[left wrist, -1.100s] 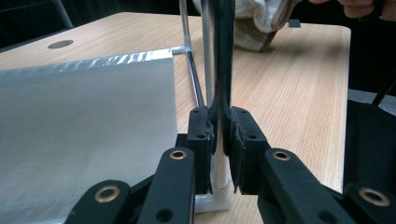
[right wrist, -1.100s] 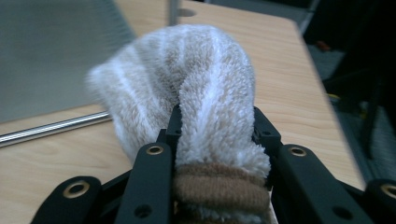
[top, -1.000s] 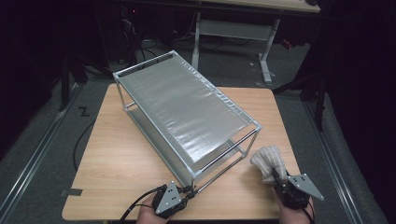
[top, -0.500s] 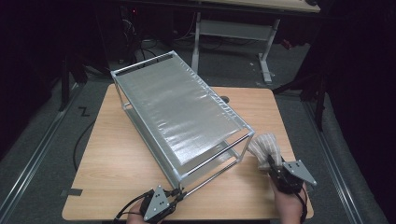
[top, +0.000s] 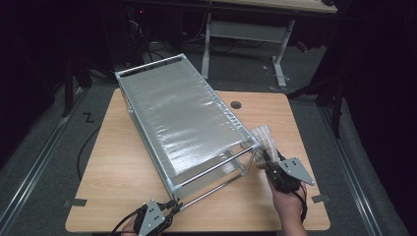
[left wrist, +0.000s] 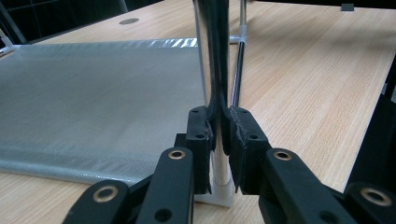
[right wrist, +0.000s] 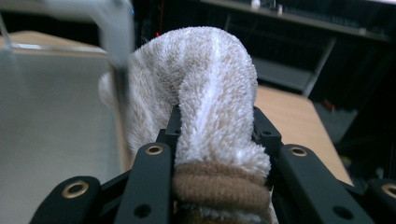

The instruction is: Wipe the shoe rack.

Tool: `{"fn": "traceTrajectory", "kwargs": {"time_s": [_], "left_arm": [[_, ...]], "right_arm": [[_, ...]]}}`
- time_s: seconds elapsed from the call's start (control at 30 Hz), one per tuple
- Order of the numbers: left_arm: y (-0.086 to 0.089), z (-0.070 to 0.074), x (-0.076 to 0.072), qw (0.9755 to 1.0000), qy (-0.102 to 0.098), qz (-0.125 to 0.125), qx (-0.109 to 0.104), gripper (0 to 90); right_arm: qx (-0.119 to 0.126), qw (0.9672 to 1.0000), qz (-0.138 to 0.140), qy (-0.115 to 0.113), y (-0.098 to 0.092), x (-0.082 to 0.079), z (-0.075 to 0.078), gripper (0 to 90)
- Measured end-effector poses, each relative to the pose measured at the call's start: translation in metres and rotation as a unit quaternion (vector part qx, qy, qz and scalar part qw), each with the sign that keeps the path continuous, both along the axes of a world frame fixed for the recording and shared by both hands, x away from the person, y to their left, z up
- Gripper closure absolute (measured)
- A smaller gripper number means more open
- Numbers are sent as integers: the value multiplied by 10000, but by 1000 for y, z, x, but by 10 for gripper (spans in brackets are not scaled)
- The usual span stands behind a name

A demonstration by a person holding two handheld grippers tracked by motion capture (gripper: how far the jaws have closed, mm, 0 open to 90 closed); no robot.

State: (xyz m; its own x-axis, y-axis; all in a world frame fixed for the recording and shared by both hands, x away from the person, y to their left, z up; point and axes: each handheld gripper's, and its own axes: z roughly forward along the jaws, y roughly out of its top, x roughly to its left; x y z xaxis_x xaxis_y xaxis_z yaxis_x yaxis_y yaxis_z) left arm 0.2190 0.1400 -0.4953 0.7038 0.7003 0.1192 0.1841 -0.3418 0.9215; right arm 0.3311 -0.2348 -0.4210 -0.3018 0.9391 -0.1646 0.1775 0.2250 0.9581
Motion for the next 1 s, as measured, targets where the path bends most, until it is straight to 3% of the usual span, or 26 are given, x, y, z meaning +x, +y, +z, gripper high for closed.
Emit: {"fn": "traceTrajectory", "kwargs": {"time_s": [0.1, 0.2, 0.33, 0.67, 0.77, 0.9, 1.0], "left_arm": [[0, 0, 0, 10000, 7, -8, 7, 788], [-1, 0, 1, 10000, 21, -38, -8, 788], [-2, 1, 4, 9999, -7, -104, 75, 789], [-7, 0, 7, 9999, 32, -164, -19, 790], [-6, 0, 7, 9999, 33, -166, -27, 790], [-6, 0, 6, 9999, 31, -157, -44, 790], [-6, 0, 7, 9998, 31, -165, -46, 790]], "right_arm": [[15, 9997, 141, -188, 4, -7, 8, 677], [-152, 9994, 205, -235, 6, -12, 8, 680], [-234, 9994, 233, -99, 5, -12, 3, 681], [-347, 9962, 425, 682, 0, 3, -31, 681], [-379, 9931, 470, 1004, 0, 10, -43, 681], [-485, 9867, 539, 1457, 0, 18, -58, 681], [-475, 9834, 575, 1653, -1, 22, -64, 680]]}}
